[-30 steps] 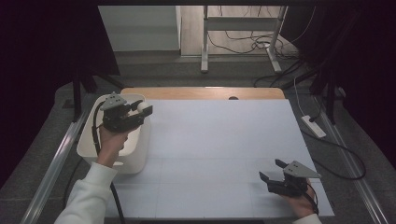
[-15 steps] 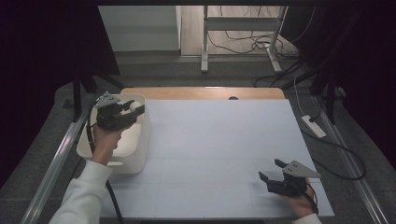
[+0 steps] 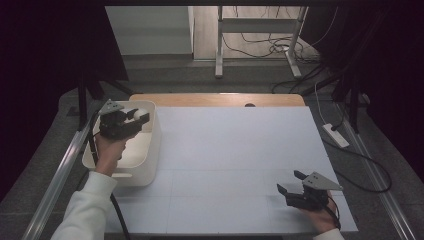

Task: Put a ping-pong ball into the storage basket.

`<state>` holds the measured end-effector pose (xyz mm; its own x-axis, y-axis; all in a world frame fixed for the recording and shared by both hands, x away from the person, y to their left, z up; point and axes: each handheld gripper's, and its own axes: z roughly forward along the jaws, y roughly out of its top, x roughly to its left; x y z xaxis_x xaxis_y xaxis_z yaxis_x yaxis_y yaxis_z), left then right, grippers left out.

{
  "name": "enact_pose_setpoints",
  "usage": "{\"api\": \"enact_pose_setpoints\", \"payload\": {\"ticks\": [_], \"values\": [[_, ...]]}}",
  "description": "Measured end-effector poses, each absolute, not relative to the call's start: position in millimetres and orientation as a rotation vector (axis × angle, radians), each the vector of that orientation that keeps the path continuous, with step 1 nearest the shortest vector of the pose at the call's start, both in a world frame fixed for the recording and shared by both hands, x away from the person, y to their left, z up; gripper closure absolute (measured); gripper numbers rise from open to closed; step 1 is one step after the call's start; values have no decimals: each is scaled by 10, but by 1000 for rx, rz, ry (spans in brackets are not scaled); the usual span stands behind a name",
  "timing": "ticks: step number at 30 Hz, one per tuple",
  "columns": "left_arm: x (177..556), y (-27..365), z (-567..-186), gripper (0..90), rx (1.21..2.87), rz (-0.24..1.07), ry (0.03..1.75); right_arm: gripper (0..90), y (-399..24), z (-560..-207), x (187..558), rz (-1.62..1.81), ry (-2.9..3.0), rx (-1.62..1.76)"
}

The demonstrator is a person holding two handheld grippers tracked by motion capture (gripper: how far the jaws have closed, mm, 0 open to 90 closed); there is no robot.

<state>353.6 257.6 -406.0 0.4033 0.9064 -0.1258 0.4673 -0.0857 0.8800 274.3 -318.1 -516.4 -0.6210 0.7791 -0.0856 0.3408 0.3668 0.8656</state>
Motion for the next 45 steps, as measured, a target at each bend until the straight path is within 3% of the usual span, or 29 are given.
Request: {"api": "enact_pose_setpoints", "payload": {"ticks": [33,45], "values": [[3733,2524,-4228,498,1890,482,1369,195,-3175,-5170,2745,1181,2145,961],[3720,2526,-4211,479,1873,494,1365,195,-3175,-5171,2745,1180,2146,962]]}}
